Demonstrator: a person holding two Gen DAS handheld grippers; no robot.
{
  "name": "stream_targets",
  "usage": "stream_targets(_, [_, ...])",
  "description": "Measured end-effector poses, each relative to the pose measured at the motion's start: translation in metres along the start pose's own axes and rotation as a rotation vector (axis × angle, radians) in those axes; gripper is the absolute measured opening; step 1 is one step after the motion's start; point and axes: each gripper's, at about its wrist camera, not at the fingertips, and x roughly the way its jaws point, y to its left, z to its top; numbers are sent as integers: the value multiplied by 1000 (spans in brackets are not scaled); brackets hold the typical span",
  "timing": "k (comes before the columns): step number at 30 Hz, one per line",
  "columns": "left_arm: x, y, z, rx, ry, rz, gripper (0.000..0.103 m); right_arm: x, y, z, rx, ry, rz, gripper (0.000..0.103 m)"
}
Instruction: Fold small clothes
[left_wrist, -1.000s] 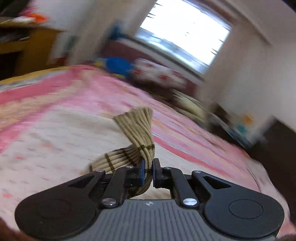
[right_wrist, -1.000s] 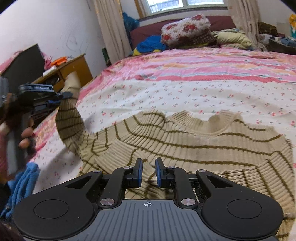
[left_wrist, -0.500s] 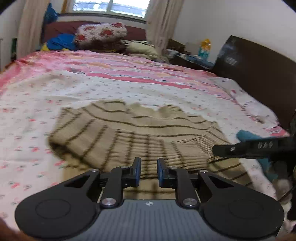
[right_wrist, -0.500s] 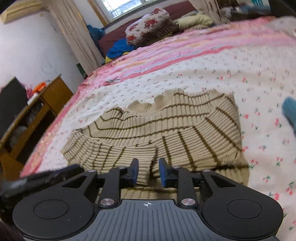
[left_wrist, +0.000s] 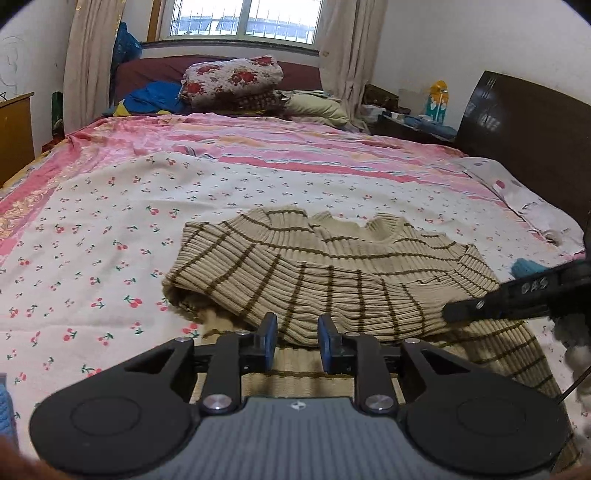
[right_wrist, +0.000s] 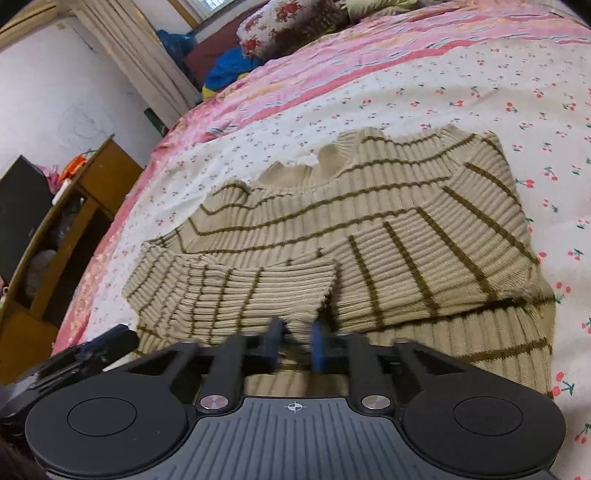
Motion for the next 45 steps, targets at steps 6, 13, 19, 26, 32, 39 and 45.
stream_targets(6, [-6,5,13,-4,-45,19,36,-40,4,28,-35,-122,23,6])
stream_targets(13, [7,4,26,0,-100,59,42,-75,-26,45,-24,-230,-68,6])
stream_targets(19, [53,-1,15,117,24,208,44,-41,-52,27,-18,-126,-202,6])
stream_targets(26, [57,17,5,81,91,258,44,-34,-62,28,-3,-97,-247,9])
stream_targets(32, [33,16,12,49,46,225,44,-45,-57,26,-27,-132,-266,15])
stream_targets(39, [31,-9,29,67,-12,157,44,-49,-23,18,-199,-169,-279,16])
stream_targets(45, [73,-11,30,104,103,205,45,-19,-32,23,-218,-78,-377,18])
